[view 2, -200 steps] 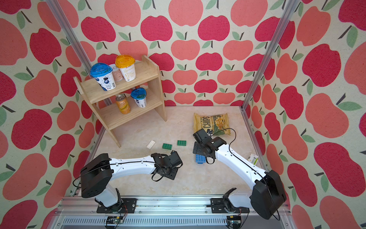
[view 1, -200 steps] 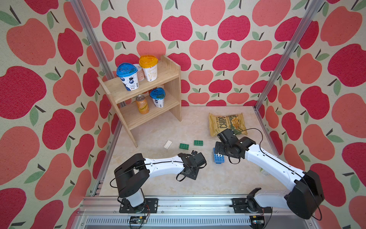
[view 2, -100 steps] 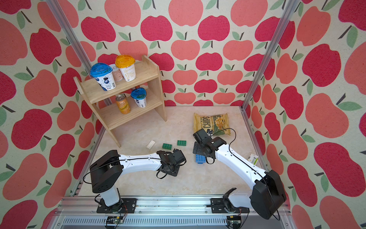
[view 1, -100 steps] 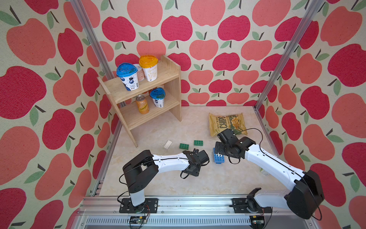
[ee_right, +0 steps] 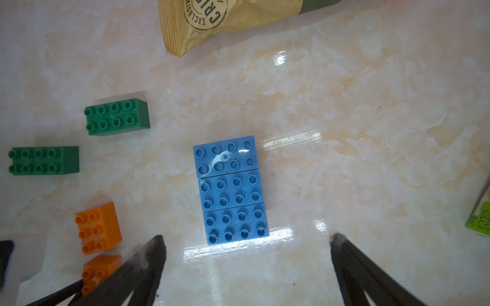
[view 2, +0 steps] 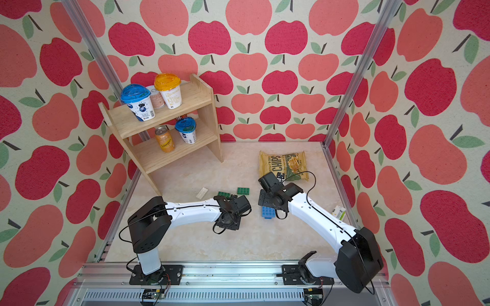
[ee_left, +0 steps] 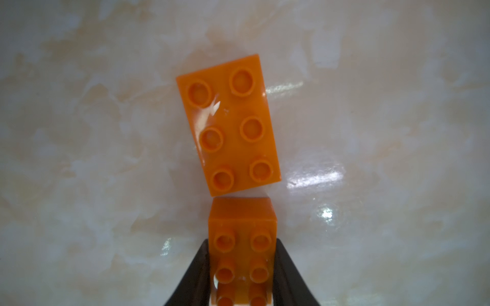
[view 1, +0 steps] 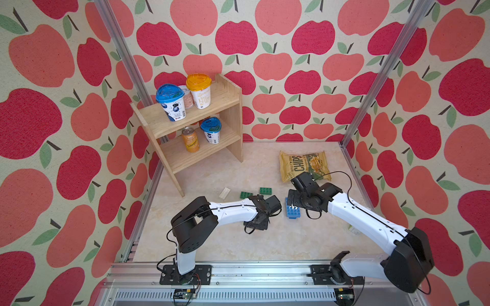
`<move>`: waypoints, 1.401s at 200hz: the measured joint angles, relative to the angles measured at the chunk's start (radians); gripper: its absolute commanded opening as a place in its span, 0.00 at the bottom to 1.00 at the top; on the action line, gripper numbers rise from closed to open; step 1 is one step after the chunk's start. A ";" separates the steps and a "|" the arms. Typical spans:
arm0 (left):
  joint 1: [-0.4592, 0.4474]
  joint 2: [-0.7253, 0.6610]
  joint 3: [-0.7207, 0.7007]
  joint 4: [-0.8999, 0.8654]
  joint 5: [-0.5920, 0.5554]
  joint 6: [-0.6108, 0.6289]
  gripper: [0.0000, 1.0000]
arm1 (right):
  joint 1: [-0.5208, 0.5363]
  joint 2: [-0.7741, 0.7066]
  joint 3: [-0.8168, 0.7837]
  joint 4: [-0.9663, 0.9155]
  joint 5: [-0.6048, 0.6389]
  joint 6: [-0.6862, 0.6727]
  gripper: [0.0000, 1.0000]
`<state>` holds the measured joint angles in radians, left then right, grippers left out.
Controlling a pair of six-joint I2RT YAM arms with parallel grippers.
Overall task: Assemble a rectangle with lego
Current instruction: Move the lego brick at the center of the board.
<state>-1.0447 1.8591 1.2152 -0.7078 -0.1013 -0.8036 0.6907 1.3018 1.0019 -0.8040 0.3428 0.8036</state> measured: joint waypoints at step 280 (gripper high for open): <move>0.032 0.080 0.093 -0.066 -0.001 -0.104 0.49 | -0.005 -0.019 -0.006 0.003 -0.004 -0.007 1.00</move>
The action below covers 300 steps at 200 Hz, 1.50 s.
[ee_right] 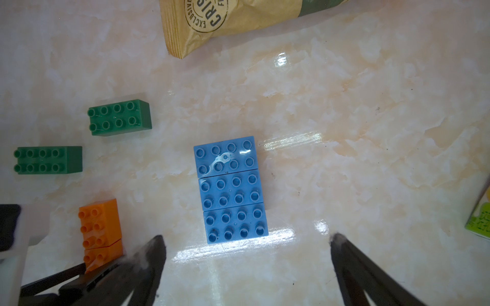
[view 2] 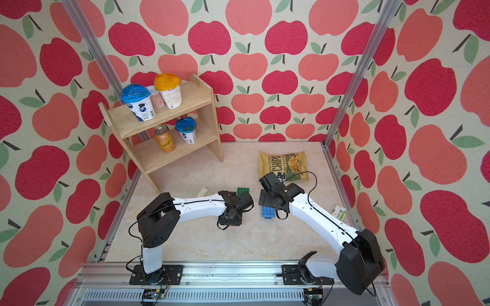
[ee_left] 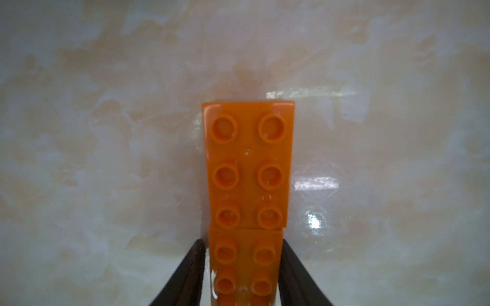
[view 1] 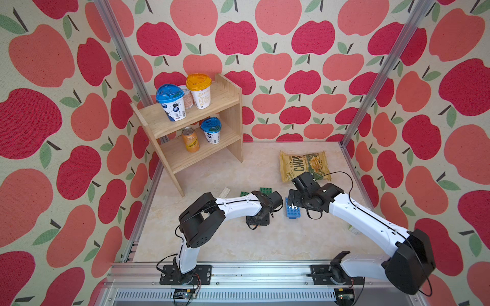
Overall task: Assemble a rectangle with lego
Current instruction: Move the lego brick at the center of the board, then adjust the lego brick at the center of the board.
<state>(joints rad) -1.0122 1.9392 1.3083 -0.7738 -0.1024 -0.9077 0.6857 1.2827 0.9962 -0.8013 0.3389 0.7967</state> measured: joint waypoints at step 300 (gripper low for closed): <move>0.364 -0.786 -0.498 0.023 -0.222 -0.085 0.97 | 0.299 0.464 0.217 0.217 -0.344 0.159 1.00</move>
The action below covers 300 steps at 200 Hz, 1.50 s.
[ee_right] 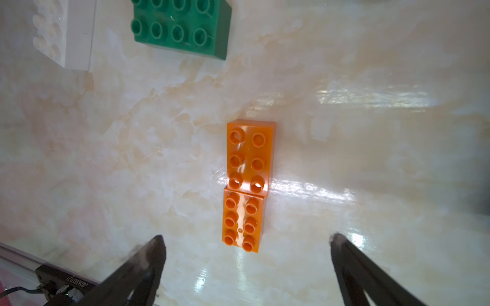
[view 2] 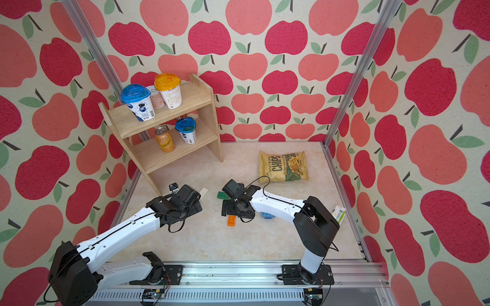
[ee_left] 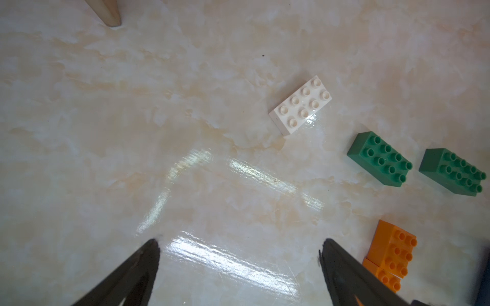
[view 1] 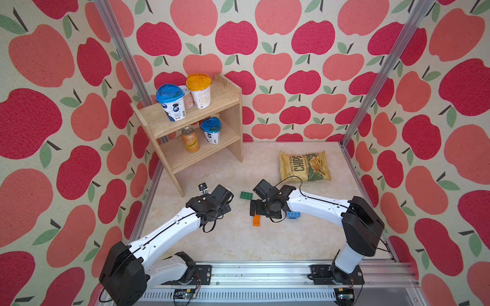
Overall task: Assemble a rectangle with lego
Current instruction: Adjust the lego brick at the center of the board.
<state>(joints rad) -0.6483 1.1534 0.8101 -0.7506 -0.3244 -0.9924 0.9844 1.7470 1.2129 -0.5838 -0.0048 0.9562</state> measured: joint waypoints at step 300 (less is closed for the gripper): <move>0.035 0.055 -0.005 0.031 0.018 0.040 0.97 | -0.010 0.153 0.114 0.007 -0.089 -0.005 1.00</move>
